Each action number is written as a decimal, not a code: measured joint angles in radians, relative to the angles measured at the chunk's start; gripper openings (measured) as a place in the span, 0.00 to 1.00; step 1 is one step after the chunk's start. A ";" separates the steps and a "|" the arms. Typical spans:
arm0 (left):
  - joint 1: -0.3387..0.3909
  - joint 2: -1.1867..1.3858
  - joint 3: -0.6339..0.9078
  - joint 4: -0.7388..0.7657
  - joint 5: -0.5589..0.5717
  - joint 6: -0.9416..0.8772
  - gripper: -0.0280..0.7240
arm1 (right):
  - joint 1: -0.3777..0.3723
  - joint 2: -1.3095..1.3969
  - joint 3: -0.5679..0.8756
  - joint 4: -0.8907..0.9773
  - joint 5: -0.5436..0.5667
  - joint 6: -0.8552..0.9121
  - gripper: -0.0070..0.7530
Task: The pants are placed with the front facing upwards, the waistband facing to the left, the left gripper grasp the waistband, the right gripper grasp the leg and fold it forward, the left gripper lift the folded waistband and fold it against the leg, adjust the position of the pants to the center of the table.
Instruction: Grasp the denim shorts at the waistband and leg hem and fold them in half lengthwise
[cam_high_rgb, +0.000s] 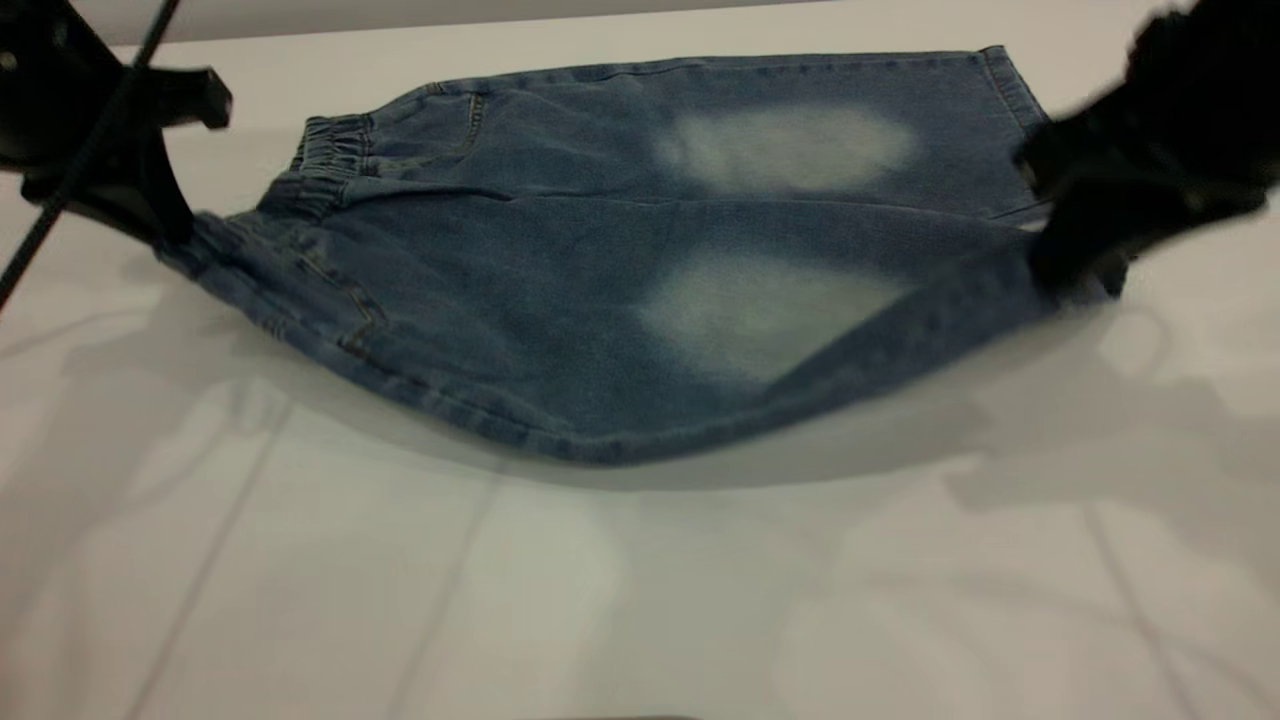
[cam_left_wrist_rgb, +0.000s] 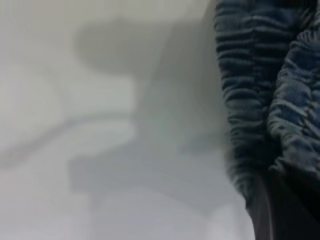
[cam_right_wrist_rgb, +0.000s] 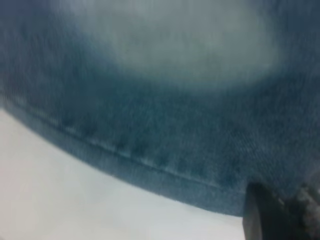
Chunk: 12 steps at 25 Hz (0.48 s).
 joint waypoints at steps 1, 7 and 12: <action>0.000 0.000 0.000 0.000 -0.013 0.000 0.08 | 0.000 0.000 -0.016 -0.001 0.000 -0.002 0.05; -0.003 0.000 0.000 -0.019 -0.101 0.001 0.08 | -0.032 0.000 -0.104 -0.002 0.003 -0.020 0.05; -0.025 0.000 -0.023 -0.024 -0.131 0.001 0.08 | -0.107 0.019 -0.131 -0.003 0.003 -0.032 0.05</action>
